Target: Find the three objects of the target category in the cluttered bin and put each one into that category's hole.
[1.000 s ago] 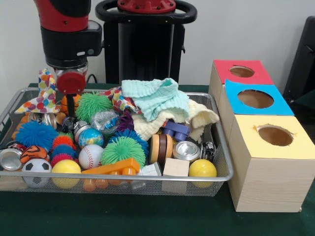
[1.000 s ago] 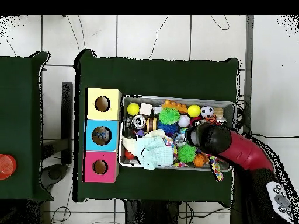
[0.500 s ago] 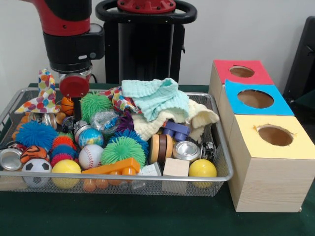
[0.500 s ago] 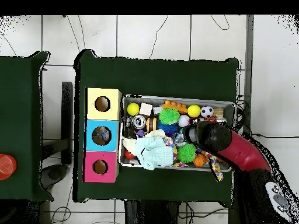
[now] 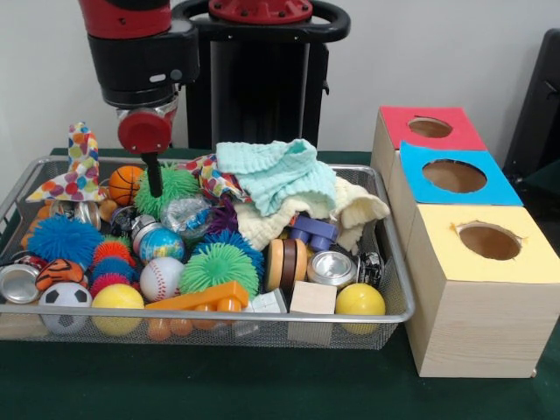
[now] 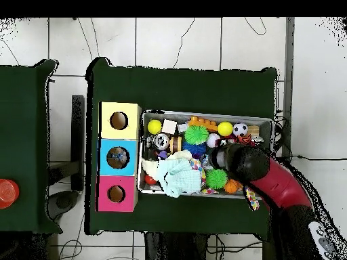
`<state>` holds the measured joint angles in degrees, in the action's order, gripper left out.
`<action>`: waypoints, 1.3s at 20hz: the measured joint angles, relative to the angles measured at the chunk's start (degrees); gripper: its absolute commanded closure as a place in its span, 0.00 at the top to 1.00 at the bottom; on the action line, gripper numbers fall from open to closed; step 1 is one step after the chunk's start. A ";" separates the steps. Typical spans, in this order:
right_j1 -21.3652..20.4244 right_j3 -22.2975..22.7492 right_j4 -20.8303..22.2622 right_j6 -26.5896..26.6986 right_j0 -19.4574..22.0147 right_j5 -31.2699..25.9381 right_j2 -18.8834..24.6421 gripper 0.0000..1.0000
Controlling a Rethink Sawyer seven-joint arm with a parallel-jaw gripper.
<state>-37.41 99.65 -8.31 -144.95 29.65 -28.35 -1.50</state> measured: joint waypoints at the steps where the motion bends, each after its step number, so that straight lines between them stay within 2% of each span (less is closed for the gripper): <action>1: -0.22 0.51 -0.30 0.00 0.00 0.34 0.13 0.00; 5: -0.37 2.53 -1.50 0.00 -0.26 3.35 0.36 0.00; 6: 0.15 3.18 -1.74 0.00 -0.62 5.73 0.35 0.00; 14: 3.11 3.51 -2.20 0.00 -3.84 12.12 0.36 0.00; 23: 4.72 3.63 -3.81 0.00 -6.84 12.86 0.33 0.00; 26: 4.44 3.66 -3.78 0.00 -8.03 12.40 -1.07 0.00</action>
<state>-32.97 103.32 -12.10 -144.95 21.62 -15.95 -2.58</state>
